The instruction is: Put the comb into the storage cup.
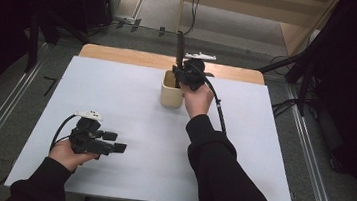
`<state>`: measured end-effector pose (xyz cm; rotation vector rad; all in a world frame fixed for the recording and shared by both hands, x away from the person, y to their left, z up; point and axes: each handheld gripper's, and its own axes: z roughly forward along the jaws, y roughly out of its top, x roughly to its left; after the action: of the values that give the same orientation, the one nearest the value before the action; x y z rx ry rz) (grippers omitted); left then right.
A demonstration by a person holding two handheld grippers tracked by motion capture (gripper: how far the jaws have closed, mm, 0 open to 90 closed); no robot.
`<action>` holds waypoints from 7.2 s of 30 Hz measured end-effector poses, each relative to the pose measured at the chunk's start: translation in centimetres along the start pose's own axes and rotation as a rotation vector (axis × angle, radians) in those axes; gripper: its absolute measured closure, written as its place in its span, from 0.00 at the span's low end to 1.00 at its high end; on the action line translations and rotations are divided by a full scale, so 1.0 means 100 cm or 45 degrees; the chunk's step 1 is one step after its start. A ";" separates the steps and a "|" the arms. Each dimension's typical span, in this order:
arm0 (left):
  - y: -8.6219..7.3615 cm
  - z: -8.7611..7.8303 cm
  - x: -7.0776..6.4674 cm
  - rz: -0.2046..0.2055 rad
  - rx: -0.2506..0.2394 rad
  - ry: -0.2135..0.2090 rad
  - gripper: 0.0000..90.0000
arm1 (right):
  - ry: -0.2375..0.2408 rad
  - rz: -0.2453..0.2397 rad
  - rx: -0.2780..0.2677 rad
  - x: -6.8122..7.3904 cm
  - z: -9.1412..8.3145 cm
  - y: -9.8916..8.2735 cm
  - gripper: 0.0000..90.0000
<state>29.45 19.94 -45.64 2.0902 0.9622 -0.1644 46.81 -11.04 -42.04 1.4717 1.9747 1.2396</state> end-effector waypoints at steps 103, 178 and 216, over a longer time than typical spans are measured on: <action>0.005 0.005 0.003 -0.001 0.011 -0.005 0.34 | 0.327 -0.107 0.002 -0.015 -0.085 -0.044 0.32; 0.007 0.005 0.007 0.004 0.010 -0.006 0.34 | 0.413 -0.214 0.058 -0.020 -0.136 -0.128 0.26; 0.007 0.006 0.005 0.021 0.016 -0.018 0.34 | 0.369 -0.207 0.124 -0.042 -0.168 -0.157 0.26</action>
<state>30.36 19.53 -45.84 2.1055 0.9372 -0.1769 27.22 -22.85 -46.75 1.1988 2.3213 1.3641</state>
